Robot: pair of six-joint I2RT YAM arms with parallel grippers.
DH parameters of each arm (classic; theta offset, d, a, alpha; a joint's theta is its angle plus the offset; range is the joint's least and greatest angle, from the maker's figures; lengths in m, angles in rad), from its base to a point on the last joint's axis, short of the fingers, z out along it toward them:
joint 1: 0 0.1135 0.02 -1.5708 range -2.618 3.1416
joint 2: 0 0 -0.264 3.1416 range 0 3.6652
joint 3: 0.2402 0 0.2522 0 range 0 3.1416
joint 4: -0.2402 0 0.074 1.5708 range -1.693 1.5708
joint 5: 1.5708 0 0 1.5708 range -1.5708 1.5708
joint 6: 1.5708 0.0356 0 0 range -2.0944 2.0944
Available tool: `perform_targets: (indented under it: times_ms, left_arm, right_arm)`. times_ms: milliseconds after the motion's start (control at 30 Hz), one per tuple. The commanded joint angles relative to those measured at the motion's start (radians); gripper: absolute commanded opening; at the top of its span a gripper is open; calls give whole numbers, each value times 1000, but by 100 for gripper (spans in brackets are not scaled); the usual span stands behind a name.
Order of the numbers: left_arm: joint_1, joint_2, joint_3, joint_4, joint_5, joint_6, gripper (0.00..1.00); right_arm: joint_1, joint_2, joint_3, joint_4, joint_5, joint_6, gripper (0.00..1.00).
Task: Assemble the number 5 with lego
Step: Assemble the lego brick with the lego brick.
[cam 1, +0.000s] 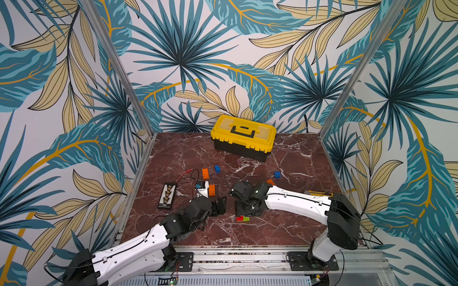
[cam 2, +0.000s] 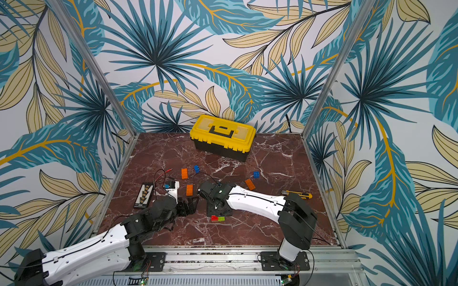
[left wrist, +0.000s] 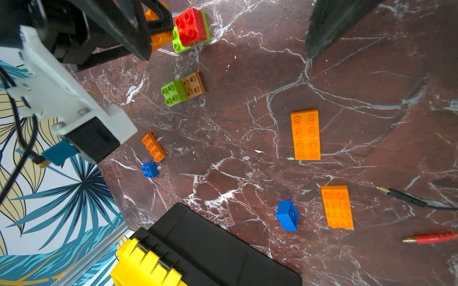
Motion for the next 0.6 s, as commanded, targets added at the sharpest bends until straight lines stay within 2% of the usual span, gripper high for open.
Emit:
perform_targets:
  times_ms: [0,267,567]
  left_arm:
    - [5,-28,-47,-5,12,-23,100]
    - [58,-66,-124,86,103,-52,100]
    - [75,-70,-121,94,120,-24,100]
  right_arm:
    - [10,27,29,-68,34,21,55]
    - [27,67,48,-87,37,29,55]
    - [32,98,44,-56,21,37,56]
